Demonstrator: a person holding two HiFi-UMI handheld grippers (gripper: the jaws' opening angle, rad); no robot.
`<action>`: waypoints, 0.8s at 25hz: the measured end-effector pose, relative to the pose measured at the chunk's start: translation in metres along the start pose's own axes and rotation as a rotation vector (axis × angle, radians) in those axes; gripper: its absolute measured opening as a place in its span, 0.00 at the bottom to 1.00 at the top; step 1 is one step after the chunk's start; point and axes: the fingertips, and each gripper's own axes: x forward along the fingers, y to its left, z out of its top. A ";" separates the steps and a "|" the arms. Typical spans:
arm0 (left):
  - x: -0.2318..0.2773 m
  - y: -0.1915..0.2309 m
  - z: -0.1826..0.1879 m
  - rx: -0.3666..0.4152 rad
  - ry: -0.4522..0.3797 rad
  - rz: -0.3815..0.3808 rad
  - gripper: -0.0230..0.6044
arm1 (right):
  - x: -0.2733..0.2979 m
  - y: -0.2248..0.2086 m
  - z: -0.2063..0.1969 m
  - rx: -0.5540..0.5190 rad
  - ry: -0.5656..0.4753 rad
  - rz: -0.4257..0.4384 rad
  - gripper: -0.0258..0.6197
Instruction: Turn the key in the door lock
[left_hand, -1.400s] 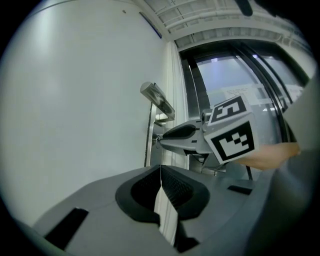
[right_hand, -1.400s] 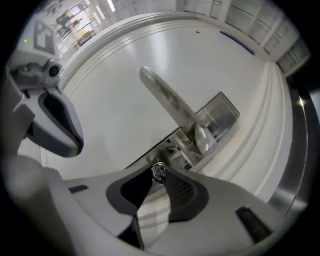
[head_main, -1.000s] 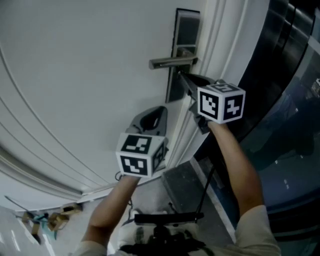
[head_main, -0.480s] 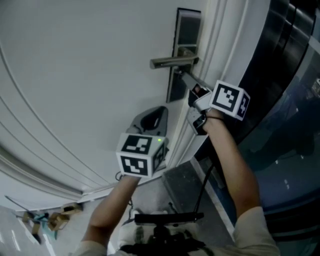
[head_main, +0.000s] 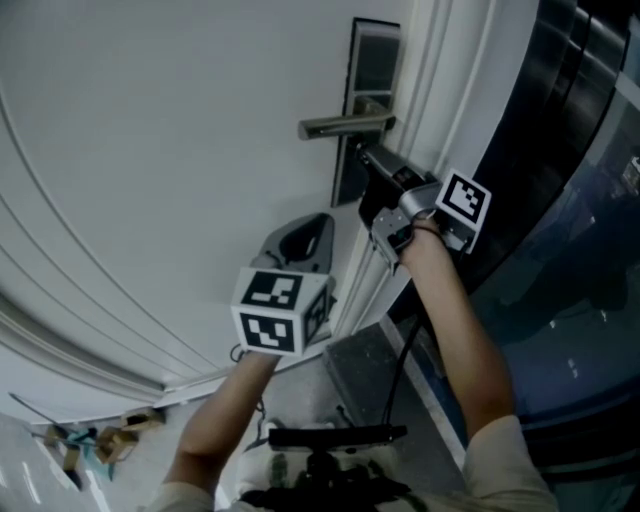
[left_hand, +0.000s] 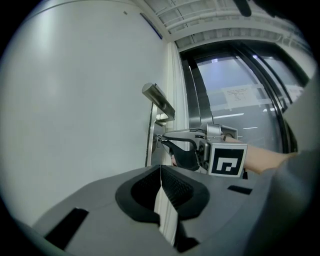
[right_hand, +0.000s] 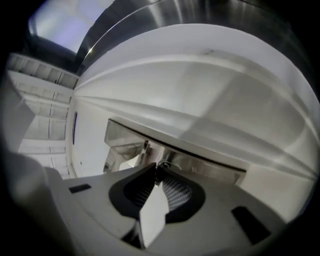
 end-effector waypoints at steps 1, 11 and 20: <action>0.000 0.000 0.000 0.002 0.001 -0.001 0.06 | 0.000 -0.001 0.000 0.036 -0.010 0.007 0.11; 0.001 -0.001 -0.002 0.013 0.004 -0.008 0.06 | 0.000 0.001 -0.002 -0.118 0.025 -0.026 0.13; 0.004 -0.002 -0.002 0.011 0.006 -0.010 0.06 | -0.012 0.016 0.000 -0.618 0.090 -0.124 0.22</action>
